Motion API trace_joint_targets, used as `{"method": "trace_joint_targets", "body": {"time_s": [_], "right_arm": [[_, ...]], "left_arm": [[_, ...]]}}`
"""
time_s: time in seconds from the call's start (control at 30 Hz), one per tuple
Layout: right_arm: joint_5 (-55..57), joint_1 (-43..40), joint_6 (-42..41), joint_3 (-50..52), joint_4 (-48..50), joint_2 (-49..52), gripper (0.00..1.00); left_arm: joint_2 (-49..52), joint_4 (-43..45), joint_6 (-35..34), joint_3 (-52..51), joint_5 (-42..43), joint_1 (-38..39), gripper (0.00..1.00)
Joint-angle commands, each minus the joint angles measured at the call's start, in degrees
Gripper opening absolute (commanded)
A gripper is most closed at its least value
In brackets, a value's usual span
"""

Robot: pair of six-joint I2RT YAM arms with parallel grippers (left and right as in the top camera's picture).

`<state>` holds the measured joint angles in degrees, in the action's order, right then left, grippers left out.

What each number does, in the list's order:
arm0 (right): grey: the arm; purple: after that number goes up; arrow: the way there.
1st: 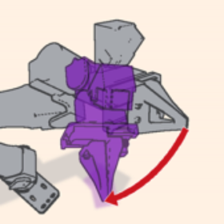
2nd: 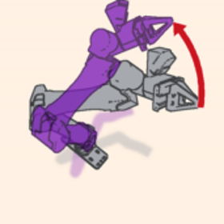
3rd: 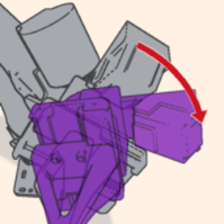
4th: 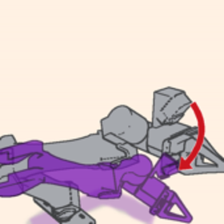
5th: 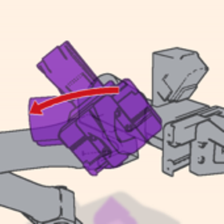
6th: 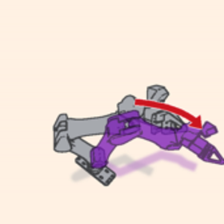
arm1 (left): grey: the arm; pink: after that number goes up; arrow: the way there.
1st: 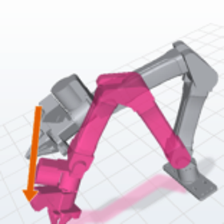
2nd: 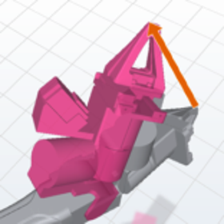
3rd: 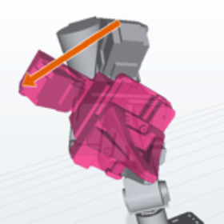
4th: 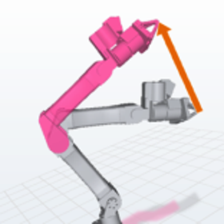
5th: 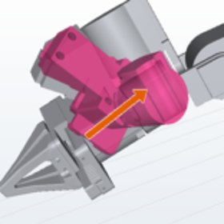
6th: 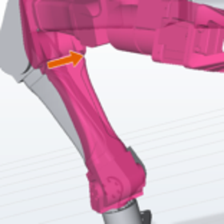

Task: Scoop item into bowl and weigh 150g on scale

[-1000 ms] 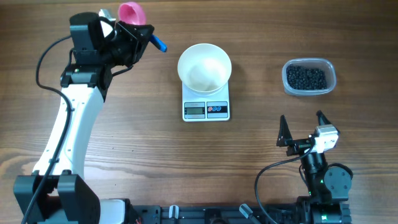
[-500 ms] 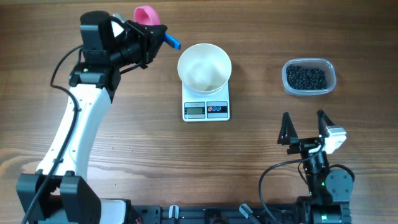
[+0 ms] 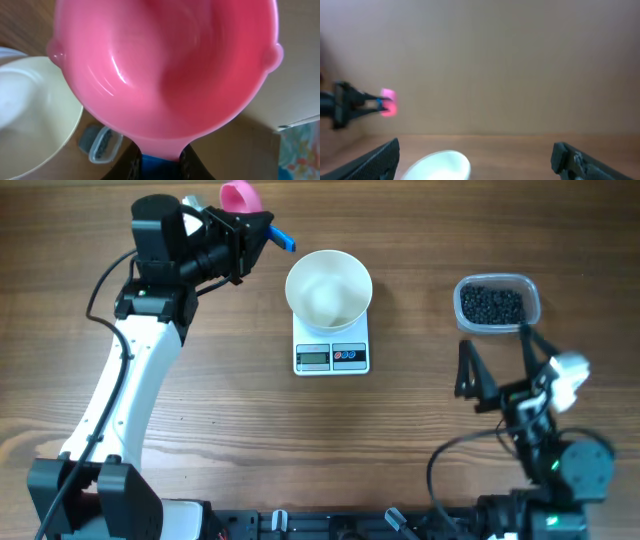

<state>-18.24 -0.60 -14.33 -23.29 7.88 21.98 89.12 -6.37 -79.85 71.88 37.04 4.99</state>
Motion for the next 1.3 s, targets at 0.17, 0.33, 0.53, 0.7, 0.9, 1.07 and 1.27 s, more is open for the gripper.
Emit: {"method": "trace_joint_targets", "body": {"time_s": [0.17,0.33,0.53,0.7,0.9,1.07,1.27], "right_arm": [[-25.66,-0.22,-1.33,-34.07,-14.14,35.58,1.00],[-46.69,0.37,-11.82,-37.70,-2.43,50.03,1.00],[-55.36,3.89,-16.26,-37.38,2.34,61.02,0.93],[-52.96,5.49,-25.07,-37.35,2.62,65.40,1.00],[-51.12,5.90,-26.25,-37.53,4.13,64.50,0.70],[-50.23,5.92,-29.68,-38.93,4.11,61.92,0.70],[-43.69,7.41,-28.02,-39.19,1.44,60.46,0.69]], "left_arm": [[-0.52,0.20,-12.90,0.79,2.60,0.52,0.04],[-0.52,0.15,-15.54,0.79,3.89,0.81,0.04],[-0.52,0.17,-15.26,0.79,4.11,2.19,0.04],[-0.52,-0.17,-13.11,0.79,6.10,2.95,0.04],[-0.52,-0.70,-11.82,0.79,6.86,2.99,0.04],[-0.50,-0.72,-11.85,0.79,6.80,2.99,0.04],[-0.46,-1.29,-11.85,0.79,6.19,3.02,0.04]]}}
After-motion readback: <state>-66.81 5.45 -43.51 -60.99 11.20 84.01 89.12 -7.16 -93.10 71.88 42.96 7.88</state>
